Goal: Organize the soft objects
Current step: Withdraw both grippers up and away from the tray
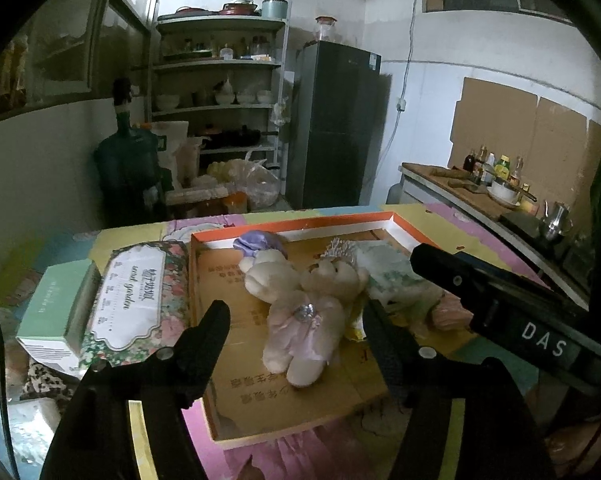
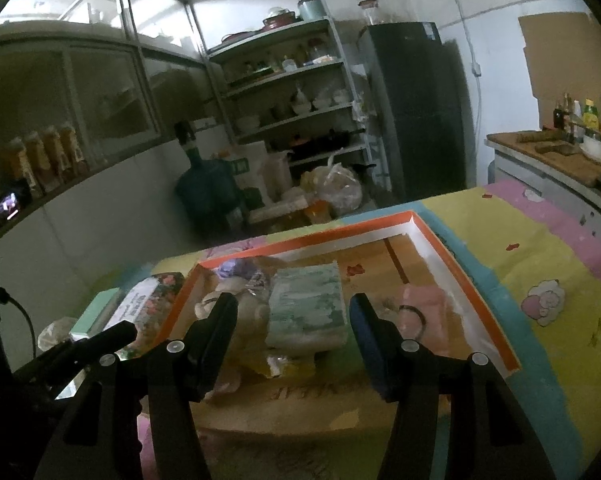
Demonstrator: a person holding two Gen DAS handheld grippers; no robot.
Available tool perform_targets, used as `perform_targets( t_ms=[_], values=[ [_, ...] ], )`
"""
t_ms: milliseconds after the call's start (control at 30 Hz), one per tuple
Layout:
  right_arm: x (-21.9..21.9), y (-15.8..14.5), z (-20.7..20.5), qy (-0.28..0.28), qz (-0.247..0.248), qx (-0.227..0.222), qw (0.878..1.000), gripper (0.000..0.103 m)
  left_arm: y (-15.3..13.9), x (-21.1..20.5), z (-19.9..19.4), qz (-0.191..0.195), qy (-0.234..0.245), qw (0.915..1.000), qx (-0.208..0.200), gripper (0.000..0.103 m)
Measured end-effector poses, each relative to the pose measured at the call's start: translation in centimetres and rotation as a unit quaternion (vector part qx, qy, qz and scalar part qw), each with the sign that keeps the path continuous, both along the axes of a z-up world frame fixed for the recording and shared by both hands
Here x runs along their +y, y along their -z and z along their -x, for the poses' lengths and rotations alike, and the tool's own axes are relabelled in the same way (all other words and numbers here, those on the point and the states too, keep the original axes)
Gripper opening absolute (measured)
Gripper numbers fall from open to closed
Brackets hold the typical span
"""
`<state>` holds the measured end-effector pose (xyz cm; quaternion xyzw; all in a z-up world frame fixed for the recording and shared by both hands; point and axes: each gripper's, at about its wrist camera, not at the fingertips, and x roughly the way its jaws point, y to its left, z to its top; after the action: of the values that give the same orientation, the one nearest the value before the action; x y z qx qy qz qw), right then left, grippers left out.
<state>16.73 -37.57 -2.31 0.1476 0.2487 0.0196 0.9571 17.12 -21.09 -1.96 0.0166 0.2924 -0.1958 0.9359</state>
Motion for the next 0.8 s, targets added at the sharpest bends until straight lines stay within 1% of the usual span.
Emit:
perform_targets(
  t_ms=[100, 133, 167, 200, 333, 800],
  values=[
    [0.3, -0.4, 0.5, 0.003, 0.0, -0.002, 1.0, 0.061, -0.4, 0.5, 0.5, 0.003, -0.001, 1.0, -0.005, 0.069],
    [0.4, -0.5, 0.6, 0.004, 0.0, -0.003, 1.0, 0.064, -0.6, 0.6, 0.6, 0.004, -0.002, 1.0, -0.007, 0.069],
    [0.5, -0.6, 0.8, 0.005, 0.001, -0.004, 1.0, 0.071, -0.7, 0.7, 0.8, 0.004, -0.002, 1.0, -0.008, 0.069],
    [0.5, -0.7, 1.0, 0.007, 0.001, -0.006, 1.0, 0.073, -0.8, 0.8, 0.9, 0.005, -0.002, 0.9999, -0.009, 0.069],
    [1.0, -1.2, 1.6, 0.009, -0.001, -0.01, 1.0, 0.073, -1.2, 1.5, 1.5, 0.008, -0.005, 0.9998, -0.015, 0.072],
    [3.7, -2.5, 3.6, 0.001, 0.004, -0.02, 1.0, 0.073, -2.4, 4.2, 3.6, 0.011, -0.018, 0.9993, -0.031, 0.073]
  ],
)
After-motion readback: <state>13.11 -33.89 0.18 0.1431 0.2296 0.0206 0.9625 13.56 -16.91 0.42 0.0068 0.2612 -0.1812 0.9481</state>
